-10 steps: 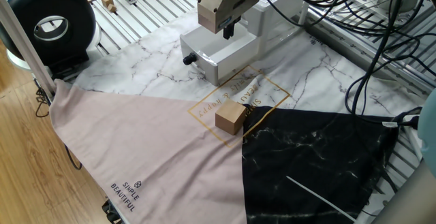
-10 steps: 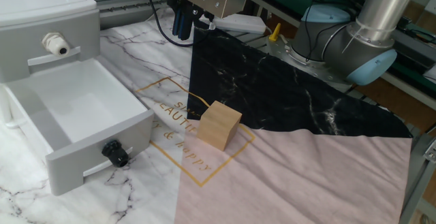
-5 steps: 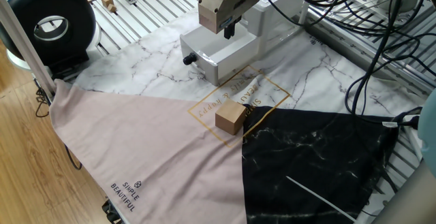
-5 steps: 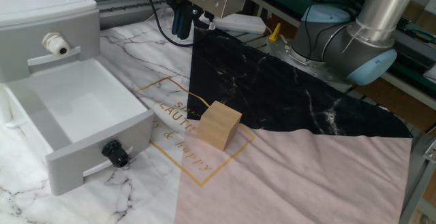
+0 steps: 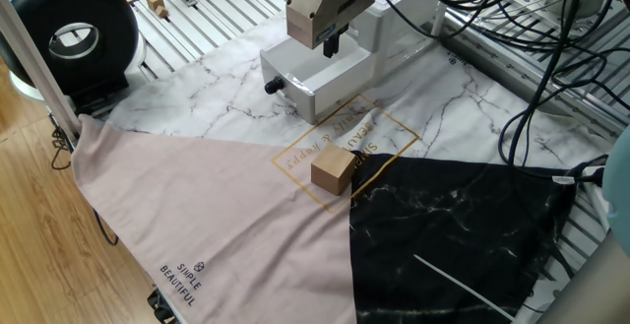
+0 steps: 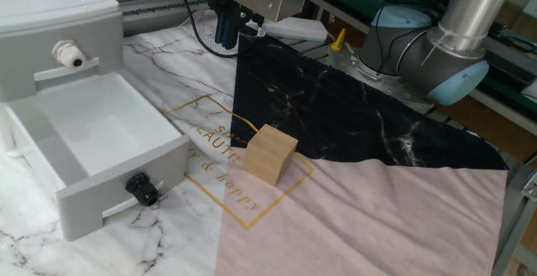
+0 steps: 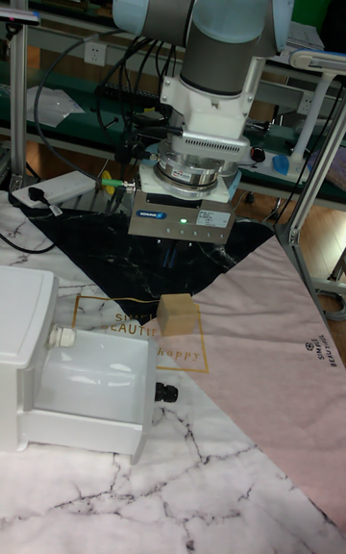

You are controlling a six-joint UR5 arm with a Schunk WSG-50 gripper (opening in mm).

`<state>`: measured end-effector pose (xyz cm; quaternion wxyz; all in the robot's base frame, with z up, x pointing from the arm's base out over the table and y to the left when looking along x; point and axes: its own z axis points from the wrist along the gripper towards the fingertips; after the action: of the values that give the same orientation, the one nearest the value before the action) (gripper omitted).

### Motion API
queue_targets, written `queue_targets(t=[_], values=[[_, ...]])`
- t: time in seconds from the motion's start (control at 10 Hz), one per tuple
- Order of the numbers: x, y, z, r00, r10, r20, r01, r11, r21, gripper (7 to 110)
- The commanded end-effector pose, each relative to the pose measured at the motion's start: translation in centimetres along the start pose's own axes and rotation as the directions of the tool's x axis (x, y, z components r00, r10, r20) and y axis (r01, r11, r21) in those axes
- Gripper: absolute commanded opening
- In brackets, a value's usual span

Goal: Put things in the drawer

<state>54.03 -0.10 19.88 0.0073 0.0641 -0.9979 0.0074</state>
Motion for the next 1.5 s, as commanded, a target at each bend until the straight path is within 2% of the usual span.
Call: queue_targets(t=[0.0, 0.2, 0.4, 0.6, 0.7, 0.9, 1.2, 1.4], values=[[0.1, 0.2, -0.1, 1.000, 0.000, -0.002, 0.000, 1.000, -0.009, 7], [1.2, -0.4, -0.1, 0.998, 0.039, -0.046, -0.038, 0.999, 0.018, 7], [1.0, -0.6, 0.1, 0.999, 0.006, -0.041, -0.006, 1.000, 0.017, 7], [1.5, -1.0, 0.1, 0.998, 0.005, -0.058, -0.003, 0.999, 0.032, 7], [1.3, -0.9, 0.1, 0.999, 0.000, -0.053, 0.002, 1.000, 0.029, 7], [1.2, 0.2, 0.1, 0.999, -0.015, -0.048, 0.014, 1.000, -0.016, 7], [1.6, 0.4, 0.0, 0.998, -0.014, -0.065, 0.013, 1.000, -0.024, 7], [1.9, 0.2, 0.0, 0.997, -0.013, -0.074, 0.012, 1.000, -0.013, 7]])
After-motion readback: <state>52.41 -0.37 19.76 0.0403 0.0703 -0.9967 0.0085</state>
